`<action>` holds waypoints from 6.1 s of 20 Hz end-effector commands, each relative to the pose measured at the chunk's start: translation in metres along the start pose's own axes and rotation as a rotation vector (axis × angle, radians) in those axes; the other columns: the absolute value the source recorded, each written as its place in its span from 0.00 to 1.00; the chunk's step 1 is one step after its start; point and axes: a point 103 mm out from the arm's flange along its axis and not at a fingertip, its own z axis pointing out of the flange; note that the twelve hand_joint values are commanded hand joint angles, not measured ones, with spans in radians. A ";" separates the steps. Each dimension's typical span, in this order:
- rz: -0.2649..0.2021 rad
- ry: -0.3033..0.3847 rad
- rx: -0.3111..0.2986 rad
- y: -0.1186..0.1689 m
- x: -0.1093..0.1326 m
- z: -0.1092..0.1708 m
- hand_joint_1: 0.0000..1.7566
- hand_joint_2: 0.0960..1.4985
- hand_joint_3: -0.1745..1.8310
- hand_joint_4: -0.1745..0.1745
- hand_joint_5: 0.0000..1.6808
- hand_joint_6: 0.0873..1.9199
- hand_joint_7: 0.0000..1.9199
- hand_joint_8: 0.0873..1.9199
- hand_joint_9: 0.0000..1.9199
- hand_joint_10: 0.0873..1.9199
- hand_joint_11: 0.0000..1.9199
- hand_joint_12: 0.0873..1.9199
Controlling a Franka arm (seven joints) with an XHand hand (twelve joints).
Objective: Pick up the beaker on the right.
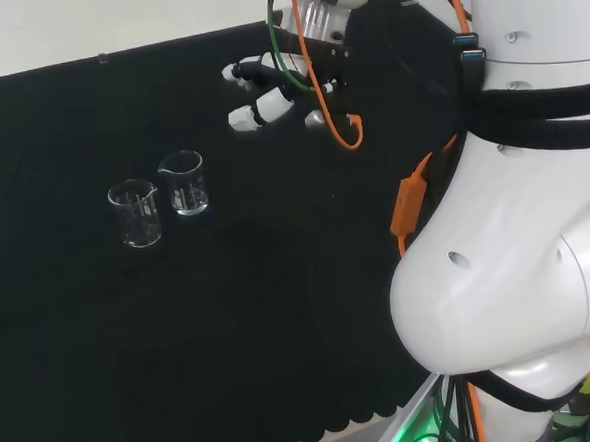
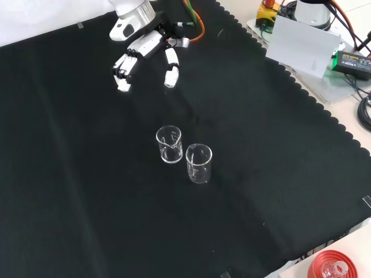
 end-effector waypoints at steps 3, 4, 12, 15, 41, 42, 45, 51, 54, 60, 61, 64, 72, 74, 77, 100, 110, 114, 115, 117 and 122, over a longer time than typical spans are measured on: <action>-0.061 0.100 0.051 0.005 -0.001 0.031 0.44 0.32 0.38 0.26 0.18 0.00 0.10 0.30 0.16 0.33 0.00 0.58; -0.064 0.102 0.055 0.006 0.000 0.035 0.44 0.31 0.39 0.26 0.18 0.00 0.10 0.30 0.16 0.32 0.00 0.58; -0.091 0.155 0.055 0.013 0.005 0.058 0.47 0.30 0.42 0.25 0.17 0.00 0.10 0.31 0.17 0.32 0.00 0.59; -0.096 0.169 0.036 0.015 0.006 0.067 0.47 0.29 0.42 0.25 0.16 0.00 0.10 0.31 0.17 0.32 0.00 0.59; -0.102 0.273 0.002 0.036 -0.001 0.111 0.45 0.28 0.39 0.25 0.17 0.00 0.10 0.32 0.15 0.32 0.00 0.58; -0.104 0.275 0.002 0.038 0.001 0.114 0.45 0.28 0.39 0.25 0.17 0.00 0.10 0.32 0.15 0.32 0.00 0.57; -0.107 0.285 0.004 0.042 0.006 0.121 0.45 0.29 0.39 0.25 0.17 0.00 0.10 0.32 0.15 0.32 0.00 0.57; -0.118 0.307 0.006 0.044 0.009 0.127 0.44 0.29 0.39 0.25 0.17 0.00 0.10 0.32 0.15 0.32 0.00 0.57; -0.123 0.317 0.002 0.044 0.012 0.130 0.44 0.29 0.39 0.25 0.18 0.00 0.11 0.32 0.15 0.32 0.00 0.57; -0.135 0.344 -0.008 0.048 0.020 0.133 0.44 0.29 0.39 0.26 0.18 0.00 0.11 0.32 0.15 0.32 0.00 0.57; -0.137 0.352 -0.010 0.048 0.020 0.132 0.44 0.29 0.39 0.26 0.18 0.00 0.11 0.32 0.15 0.32 0.00 0.57; -0.137 0.357 -0.011 0.048 0.020 0.132 0.44 0.29 0.39 0.26 0.19 0.00 0.11 0.32 0.15 0.32 0.00 0.57; -0.130 0.353 -0.015 0.049 0.022 0.136 0.44 0.29 0.38 0.26 0.19 0.00 0.12 0.32 0.16 0.33 0.00 0.57; -0.127 0.356 -0.015 0.049 0.023 0.136 0.44 0.29 0.38 0.26 0.19 0.00 0.12 0.32 0.16 0.33 0.00 0.57; -0.124 0.359 -0.017 0.049 0.023 0.138 0.44 0.29 0.38 0.26 0.20 0.00 0.12 0.32 0.16 0.33 0.00 0.57; -0.133 0.359 -0.025 0.066 0.037 0.158 0.45 0.29 0.38 0.28 0.21 0.00 0.13 0.32 0.17 0.32 0.00 0.58; -0.138 0.368 -0.037 0.067 0.034 0.158 0.47 0.29 0.37 0.29 0.23 0.00 0.15 0.32 0.18 0.32 0.00 0.60; -0.140 0.357 -0.034 0.067 0.035 0.160 0.47 0.30 0.37 0.29 0.24 0.00 0.16 0.32 0.19 0.32 0.00 0.61; -0.139 0.354 -0.034 0.067 0.035 0.160 0.47 0.30 0.37 0.30 0.25 0.00 0.16 0.32 0.19 0.32 0.00 0.61; -0.136 0.347 -0.030 0.068 0.037 0.162 0.48 0.30 0.38 0.30 0.26 0.00 0.17 0.32 0.20 0.32 0.00 0.62; -0.136 0.351 -0.035 0.069 0.037 0.162 0.49 0.30 0.38 0.33 0.28 0.00 0.18 0.31 0.21 0.31 0.00 0.63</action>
